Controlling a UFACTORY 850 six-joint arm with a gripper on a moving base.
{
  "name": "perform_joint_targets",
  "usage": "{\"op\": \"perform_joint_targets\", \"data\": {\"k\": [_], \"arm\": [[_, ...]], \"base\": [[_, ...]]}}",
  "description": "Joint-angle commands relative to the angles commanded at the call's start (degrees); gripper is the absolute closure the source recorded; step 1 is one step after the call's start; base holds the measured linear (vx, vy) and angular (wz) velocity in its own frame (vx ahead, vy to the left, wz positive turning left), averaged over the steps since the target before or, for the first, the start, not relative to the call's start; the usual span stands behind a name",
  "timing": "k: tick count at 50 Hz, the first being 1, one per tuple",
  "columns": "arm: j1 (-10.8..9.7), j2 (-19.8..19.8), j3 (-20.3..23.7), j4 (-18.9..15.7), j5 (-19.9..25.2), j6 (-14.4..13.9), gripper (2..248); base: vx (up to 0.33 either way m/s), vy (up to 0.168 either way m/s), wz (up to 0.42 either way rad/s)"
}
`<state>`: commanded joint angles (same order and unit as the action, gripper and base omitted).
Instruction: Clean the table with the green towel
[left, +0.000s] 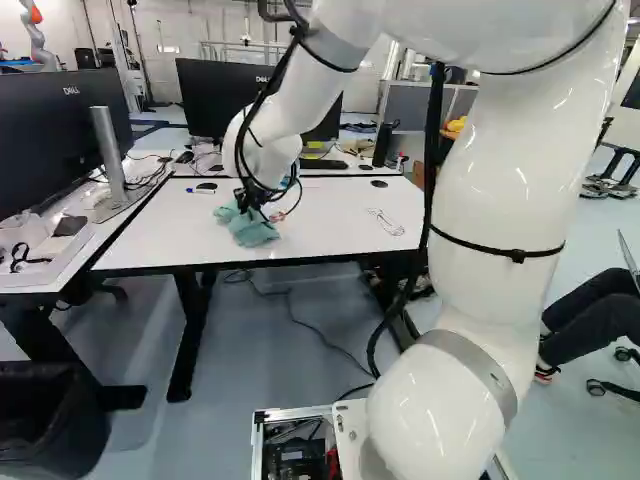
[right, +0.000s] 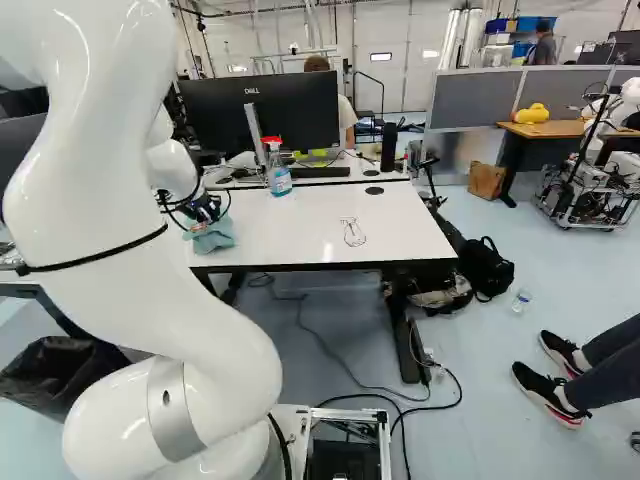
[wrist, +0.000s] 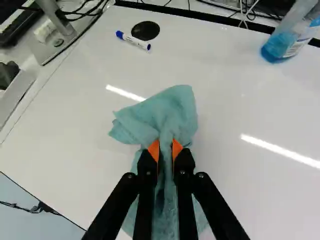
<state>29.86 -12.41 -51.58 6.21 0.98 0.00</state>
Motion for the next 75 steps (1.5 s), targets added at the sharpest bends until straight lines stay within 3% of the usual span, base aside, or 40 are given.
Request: {"op": "perform_joint_targets", "data": {"k": [26,56,75], "arm": [[4.67,-0.06,-0.08,0.00,0.00,0.00,200],[10.26,2.65,3.01,0.00,0.00,0.00,200],[10.34,2.72,3.09,0.00,0.00,0.00,200]], "base": [[0.000,0.000,0.000],[0.000,0.000,0.000],[0.000,0.000,0.000]]}}
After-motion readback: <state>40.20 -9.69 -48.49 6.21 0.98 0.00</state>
